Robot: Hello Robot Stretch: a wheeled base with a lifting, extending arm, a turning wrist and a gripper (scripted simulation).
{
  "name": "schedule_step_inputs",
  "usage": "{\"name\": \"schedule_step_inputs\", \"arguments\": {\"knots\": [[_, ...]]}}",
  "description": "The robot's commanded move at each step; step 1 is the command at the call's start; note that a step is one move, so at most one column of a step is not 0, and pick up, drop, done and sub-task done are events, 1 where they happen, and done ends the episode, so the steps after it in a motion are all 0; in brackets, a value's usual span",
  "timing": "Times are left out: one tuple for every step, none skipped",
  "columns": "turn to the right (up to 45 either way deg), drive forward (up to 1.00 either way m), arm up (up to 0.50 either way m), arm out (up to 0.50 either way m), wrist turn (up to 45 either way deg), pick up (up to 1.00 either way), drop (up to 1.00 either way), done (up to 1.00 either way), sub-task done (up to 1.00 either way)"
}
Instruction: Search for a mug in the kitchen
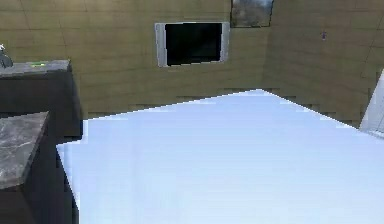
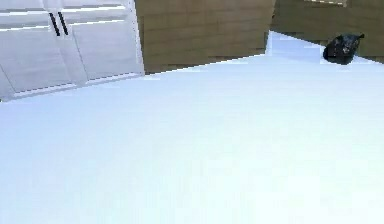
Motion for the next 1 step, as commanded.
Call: {"name": "schedule_step_inputs", "arguments": {"knots": [[0.0,0.55,0.00,0.00,0.0,0.00,0.00,0.00,0.00]]}}
